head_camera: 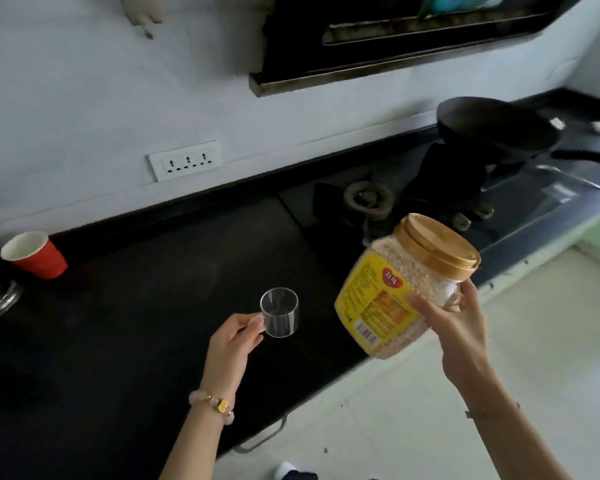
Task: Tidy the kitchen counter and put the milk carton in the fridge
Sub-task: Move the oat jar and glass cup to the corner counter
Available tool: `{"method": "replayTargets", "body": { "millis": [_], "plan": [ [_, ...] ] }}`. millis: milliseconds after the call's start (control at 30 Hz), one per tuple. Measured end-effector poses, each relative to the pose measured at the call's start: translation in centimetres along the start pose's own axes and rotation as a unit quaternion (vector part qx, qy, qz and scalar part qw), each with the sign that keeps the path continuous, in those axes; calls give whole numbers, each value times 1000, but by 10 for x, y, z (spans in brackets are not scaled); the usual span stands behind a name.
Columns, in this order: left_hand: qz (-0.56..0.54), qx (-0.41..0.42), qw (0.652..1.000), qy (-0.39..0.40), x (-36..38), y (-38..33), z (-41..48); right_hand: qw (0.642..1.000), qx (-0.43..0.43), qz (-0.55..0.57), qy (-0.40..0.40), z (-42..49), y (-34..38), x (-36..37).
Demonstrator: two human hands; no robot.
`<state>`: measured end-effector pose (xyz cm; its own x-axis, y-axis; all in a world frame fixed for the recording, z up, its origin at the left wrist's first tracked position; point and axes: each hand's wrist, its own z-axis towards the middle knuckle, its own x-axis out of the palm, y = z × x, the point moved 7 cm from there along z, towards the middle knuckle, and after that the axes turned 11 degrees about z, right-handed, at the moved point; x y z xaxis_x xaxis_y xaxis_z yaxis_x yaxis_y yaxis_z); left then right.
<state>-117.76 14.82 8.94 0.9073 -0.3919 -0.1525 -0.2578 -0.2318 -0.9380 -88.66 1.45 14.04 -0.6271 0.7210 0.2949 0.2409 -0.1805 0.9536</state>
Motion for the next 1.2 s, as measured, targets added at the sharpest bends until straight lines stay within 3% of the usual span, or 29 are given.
{"method": "replayTargets", "body": {
  "millis": [300,600,900,1200],
  "plan": [
    [89,10,978,187,189,-10,-26,980,-65,-28,-184,-62,49,-192],
    [193,15,934,300,376,14,-93,955,-74,-47,-284,-123,83,-368],
    [163,41,918,359,536,-31,-108,928,-101,-47,-357,-114,131,-489],
    [199,21,904,378,696,-42,-44,913,-87,-59,-393,-9,153,-592]
  ]
}}
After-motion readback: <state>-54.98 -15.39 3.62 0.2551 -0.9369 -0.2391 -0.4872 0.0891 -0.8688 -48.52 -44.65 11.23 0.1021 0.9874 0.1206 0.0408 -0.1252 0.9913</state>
